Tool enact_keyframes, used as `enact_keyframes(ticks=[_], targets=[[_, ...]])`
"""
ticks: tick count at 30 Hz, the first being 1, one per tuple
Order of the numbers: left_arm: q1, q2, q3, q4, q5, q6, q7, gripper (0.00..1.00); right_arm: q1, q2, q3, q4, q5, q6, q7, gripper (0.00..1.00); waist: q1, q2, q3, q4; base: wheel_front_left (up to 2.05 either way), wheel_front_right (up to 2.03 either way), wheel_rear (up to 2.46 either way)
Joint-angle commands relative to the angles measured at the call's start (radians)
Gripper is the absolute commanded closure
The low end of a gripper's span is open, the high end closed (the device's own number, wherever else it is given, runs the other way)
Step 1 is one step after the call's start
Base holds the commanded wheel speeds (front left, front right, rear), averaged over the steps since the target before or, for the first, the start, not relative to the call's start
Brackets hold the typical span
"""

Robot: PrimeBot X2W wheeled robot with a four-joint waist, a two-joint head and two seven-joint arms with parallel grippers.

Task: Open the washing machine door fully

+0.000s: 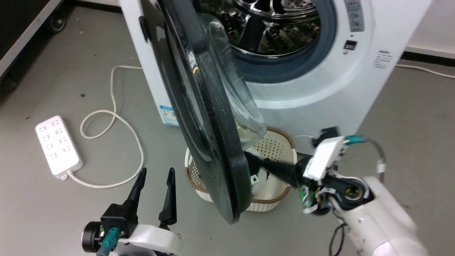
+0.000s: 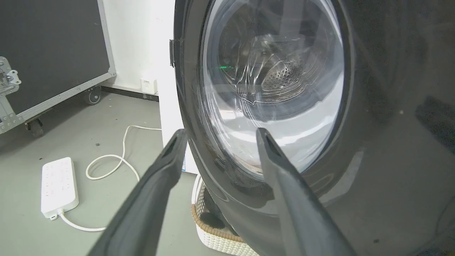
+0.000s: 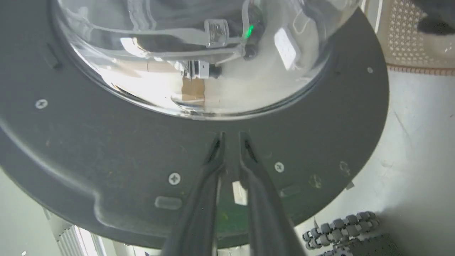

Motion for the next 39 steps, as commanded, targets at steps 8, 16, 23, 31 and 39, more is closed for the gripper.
enact_keyframes(ticks=[8, 16, 23, 31, 39], targets=[[0.01, 0.001, 0.034, -0.003, -0.025, 0.001, -0.005, 0.0, 0.113, -0.19, -0.044, -0.286, -0.299, 0.002, -0.463, 0.0, 0.0, 0.0, -0.057, -0.075, 0.0, 0.0, 0.0], [0.03, 0.001, 0.079, -0.004, -0.027, -0.007, -0.005, 0.0, 0.284, -0.369, -0.024, -0.421, -0.84, 0.002, -0.945, 0.0, 0.0, 0.0, -0.111, -0.143, 0.0, 0.0, 0.0], [0.058, 0.001, 0.095, -0.006, -0.023, -0.017, -0.005, 0.0, 0.478, -0.211, -0.271, -0.56, -1.271, 0.002, -0.978, 0.0, 0.0, 0.0, -0.117, -0.177, 0.0, 0.0, 0.0], [0.089, 0.001, 0.088, 0.01, -0.004, -0.027, -0.005, 0.0, 0.717, -0.015, -0.399, -0.7, -1.498, 0.002, -0.979, 0.0, 0.0, 0.0, -0.107, -0.191, 0.0, 0.0, 0.0], [0.094, 0.001, 0.086, 0.022, 0.034, -0.027, -0.005, 0.0, 0.751, 0.001, -0.412, -0.686, -1.482, 0.002, -0.979, 0.0, 0.0, 0.0, -0.103, -0.184, 0.0, 0.0, 0.0]])
